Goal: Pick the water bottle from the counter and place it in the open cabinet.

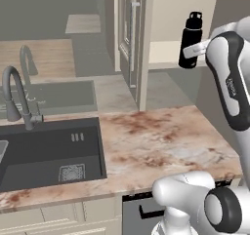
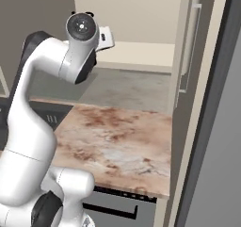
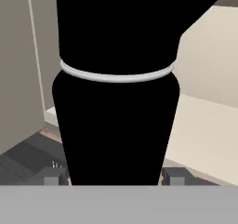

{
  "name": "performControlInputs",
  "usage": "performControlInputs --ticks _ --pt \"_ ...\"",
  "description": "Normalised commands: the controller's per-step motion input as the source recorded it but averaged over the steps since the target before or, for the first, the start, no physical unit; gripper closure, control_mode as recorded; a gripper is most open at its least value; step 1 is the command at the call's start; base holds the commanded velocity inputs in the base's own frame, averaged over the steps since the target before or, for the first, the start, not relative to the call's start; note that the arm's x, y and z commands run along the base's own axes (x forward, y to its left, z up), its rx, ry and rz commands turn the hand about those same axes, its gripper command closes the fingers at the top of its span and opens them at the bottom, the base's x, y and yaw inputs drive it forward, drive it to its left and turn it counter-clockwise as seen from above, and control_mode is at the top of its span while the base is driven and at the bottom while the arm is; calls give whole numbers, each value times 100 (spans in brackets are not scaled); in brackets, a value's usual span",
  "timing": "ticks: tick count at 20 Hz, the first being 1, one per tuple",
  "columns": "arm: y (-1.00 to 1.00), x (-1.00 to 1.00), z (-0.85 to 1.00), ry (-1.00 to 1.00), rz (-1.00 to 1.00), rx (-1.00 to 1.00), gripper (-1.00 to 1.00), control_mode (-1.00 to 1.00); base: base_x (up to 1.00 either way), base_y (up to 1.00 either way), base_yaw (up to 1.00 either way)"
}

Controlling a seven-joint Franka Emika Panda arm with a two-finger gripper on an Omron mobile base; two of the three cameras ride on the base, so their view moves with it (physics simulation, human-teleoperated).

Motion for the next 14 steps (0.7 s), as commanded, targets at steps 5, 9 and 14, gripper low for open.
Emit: performControlInputs --ticks 5,9,14 --pt "0 39 8 -2 0 0 100 -100 0 0 0" --pt "0 57 0 0 0 0 100 -100 0 0 0" --pt "2 62 0 0 0 0 100 -100 0 0 0"
